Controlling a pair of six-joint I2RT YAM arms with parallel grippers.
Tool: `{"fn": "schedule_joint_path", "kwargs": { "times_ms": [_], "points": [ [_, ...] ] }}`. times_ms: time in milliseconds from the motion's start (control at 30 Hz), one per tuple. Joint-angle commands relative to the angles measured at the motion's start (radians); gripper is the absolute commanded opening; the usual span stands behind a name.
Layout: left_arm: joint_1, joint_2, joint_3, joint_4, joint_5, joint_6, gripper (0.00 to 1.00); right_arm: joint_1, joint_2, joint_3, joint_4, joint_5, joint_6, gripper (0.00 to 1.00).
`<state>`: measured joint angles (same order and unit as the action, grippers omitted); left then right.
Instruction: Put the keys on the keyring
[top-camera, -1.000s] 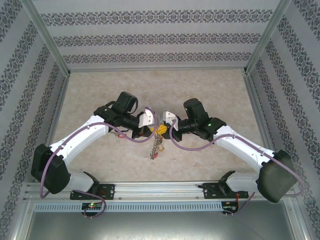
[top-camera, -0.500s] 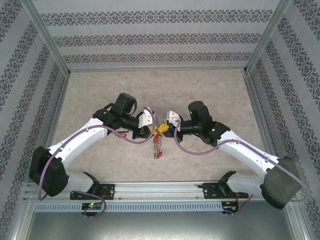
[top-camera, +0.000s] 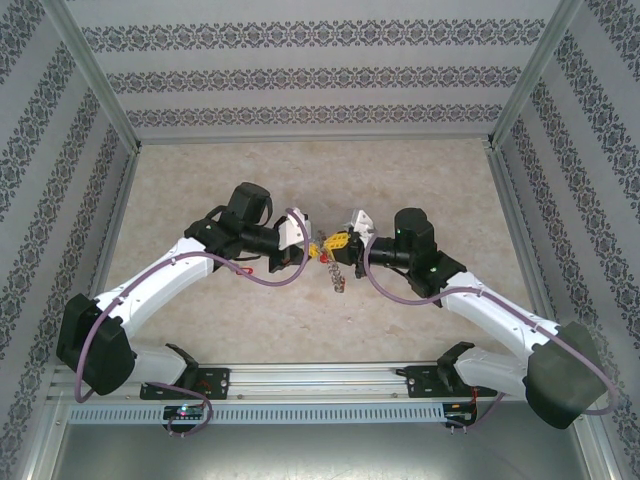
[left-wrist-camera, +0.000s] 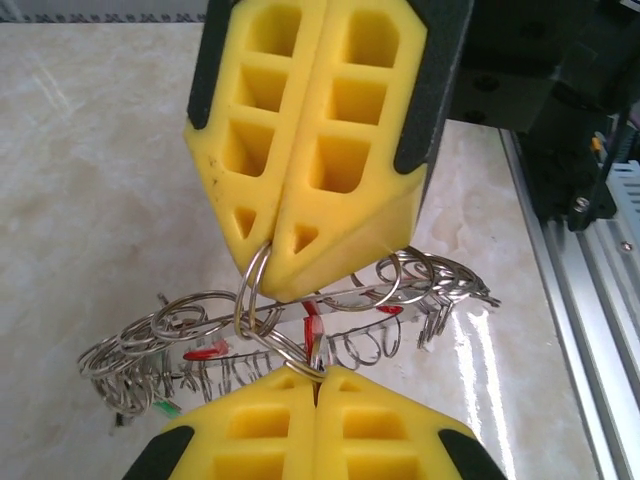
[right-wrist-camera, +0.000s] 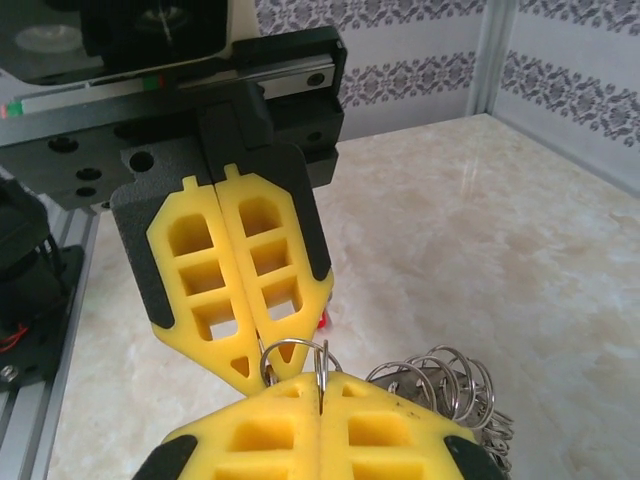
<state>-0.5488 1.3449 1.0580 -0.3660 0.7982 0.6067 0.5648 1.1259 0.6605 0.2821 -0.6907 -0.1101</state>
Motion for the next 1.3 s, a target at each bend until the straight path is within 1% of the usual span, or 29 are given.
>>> {"fn": "schedule_joint_path", "kwargs": {
  "times_ms": [0,67,100,467,600,633,700,833,933,1000,1133,1267],
  "points": [
    [-0.005,-0.026,-0.025,0.119,-0.066,-0.071,0.13,0.017,-0.032,0.001,0.135,-0.008,0.057,0.0],
    [-0.005,-0.039,-0.04,0.145,-0.078,-0.087,0.25,0.02,-0.029,0.001,0.135,-0.008,0.058,0.0],
    [-0.005,-0.043,-0.045,0.158,-0.088,-0.097,0.28,0.02,-0.03,0.001,0.135,-0.007,0.059,0.0],
    [-0.005,-0.076,-0.054,0.183,-0.117,-0.11,0.29,0.032,-0.009,0.024,0.098,-0.023,0.027,0.0],
    [-0.005,-0.079,-0.056,0.188,-0.123,-0.11,0.32,0.036,-0.005,0.028,0.092,-0.035,0.02,0.0],
    [-0.005,-0.079,-0.055,0.187,-0.118,-0.109,0.31,0.037,-0.006,0.028,0.091,-0.034,0.016,0.0],
    [-0.004,-0.078,-0.051,0.18,-0.105,-0.103,0.26,0.037,-0.008,0.028,0.089,-0.033,0.015,0.0],
    [-0.004,-0.067,-0.039,0.152,-0.095,-0.089,0.0,0.042,-0.004,0.031,0.092,-0.034,0.013,0.0],
    [-0.005,-0.064,-0.039,0.142,-0.117,-0.081,0.0,0.048,-0.005,0.026,0.126,-0.017,0.028,0.0],
    [-0.005,-0.07,-0.052,0.154,-0.136,-0.081,0.0,0.052,-0.011,0.012,0.183,0.024,0.064,0.0],
    [-0.007,-0.079,-0.09,0.193,-0.159,-0.091,0.0,0.051,-0.02,-0.046,0.392,0.121,0.186,0.0],
    [-0.037,-0.096,-0.131,0.234,-0.219,-0.076,0.0,0.076,-0.005,-0.072,0.505,0.235,0.249,0.0]
  ]
}}
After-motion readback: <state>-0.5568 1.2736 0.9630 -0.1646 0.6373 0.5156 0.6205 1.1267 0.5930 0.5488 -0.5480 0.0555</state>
